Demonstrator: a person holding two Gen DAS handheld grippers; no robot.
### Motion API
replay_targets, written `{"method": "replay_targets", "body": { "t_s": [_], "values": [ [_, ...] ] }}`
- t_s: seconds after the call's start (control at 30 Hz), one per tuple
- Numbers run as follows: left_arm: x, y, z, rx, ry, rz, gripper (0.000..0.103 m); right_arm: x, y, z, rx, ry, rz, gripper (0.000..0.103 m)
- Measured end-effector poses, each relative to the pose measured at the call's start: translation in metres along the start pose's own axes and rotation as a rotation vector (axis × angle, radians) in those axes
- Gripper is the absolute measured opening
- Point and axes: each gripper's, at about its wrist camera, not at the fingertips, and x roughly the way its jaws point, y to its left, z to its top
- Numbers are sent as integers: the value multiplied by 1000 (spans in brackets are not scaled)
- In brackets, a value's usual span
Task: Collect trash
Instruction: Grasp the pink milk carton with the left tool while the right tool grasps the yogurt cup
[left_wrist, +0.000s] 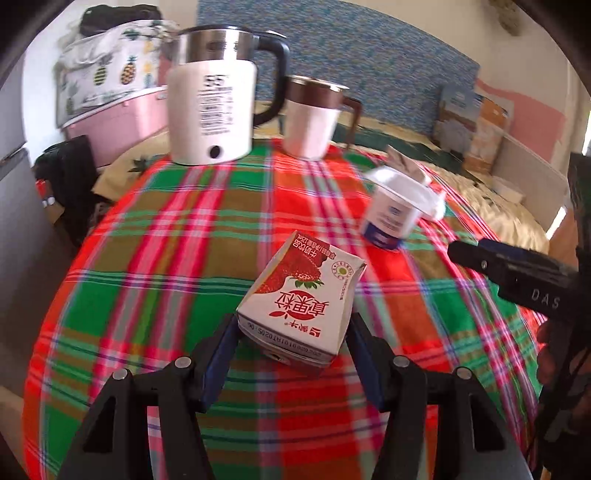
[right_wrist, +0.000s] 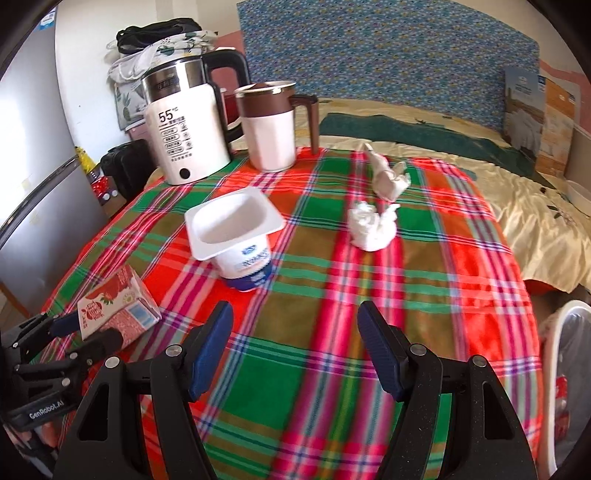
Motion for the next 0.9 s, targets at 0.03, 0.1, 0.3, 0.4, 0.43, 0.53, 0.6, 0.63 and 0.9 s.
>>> {"method": "replay_targets", "body": {
  "t_s": [0.03,0.1,0.3,0.4,0.43,0.53,0.6,0.63,0.9],
  "values": [
    [-1,3,2,-7,-3,6,60,4,3,1,-6,3,4,70],
    [-1,10,5,-29,-13,14,60,10,7,4,-5,10,11,70],
    [6,24,12,-77,0,8,60,27,14,15,8,8,47,70],
    [9,26,15,-83,8,0,60,34,18,21,5,1,71,70],
    [10,27,16,-83,15,-8,60,36,21,23,-5,0,75,70],
    [13,28,18,-85,17,-14,60,43,27,28,-34,-9,68,70],
    [13,29,20,-81,15,-24,61,49,27,31,-31,-5,66,70],
    [13,29,21,-77,15,-26,62,51,26,32,-25,-6,69,70],
    [21,15,31,12,25,-29,66,62,24,40,-4,6,88,70]
  ]
}}
